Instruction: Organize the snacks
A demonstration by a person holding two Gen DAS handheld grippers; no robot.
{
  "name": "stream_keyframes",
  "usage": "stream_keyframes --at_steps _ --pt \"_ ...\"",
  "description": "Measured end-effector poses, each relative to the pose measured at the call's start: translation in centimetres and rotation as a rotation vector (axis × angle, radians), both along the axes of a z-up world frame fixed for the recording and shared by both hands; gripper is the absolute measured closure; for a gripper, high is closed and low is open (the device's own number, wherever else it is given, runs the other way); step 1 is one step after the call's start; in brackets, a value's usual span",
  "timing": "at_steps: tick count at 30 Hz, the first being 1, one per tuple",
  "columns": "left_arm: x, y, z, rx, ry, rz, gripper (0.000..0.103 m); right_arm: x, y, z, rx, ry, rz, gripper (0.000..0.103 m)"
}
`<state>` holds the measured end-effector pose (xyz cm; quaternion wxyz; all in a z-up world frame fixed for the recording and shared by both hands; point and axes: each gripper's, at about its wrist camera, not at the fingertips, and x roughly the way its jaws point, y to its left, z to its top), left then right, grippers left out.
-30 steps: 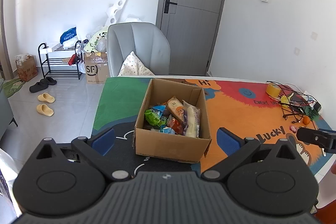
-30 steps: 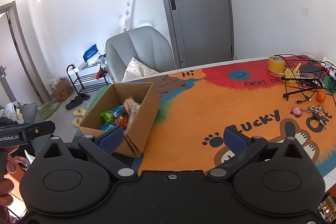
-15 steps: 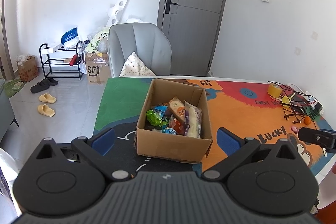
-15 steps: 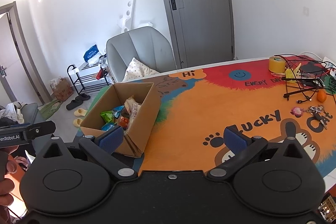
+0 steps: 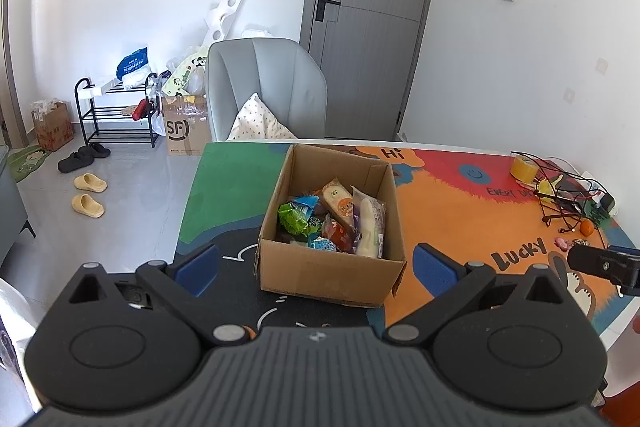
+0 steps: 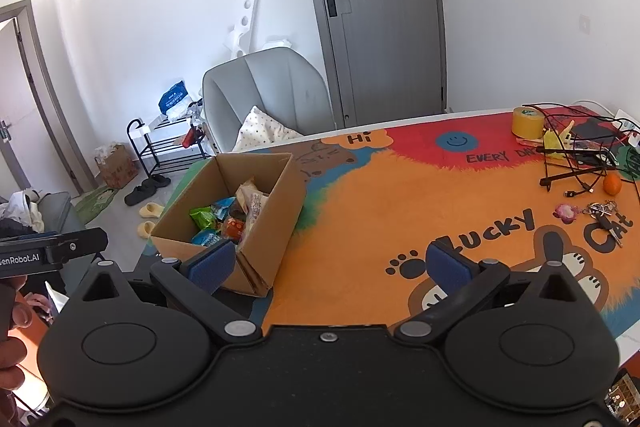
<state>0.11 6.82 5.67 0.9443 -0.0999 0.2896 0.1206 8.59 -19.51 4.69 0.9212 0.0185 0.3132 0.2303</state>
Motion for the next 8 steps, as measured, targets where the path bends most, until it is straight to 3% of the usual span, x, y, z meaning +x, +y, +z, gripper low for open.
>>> stream_keyframes --at_steps 8 --pt "0.01 -0.10 -0.12 0.005 -0.002 -0.003 0.001 -0.11 0.12 -0.09 0.018 0.015 0.016 0.000"
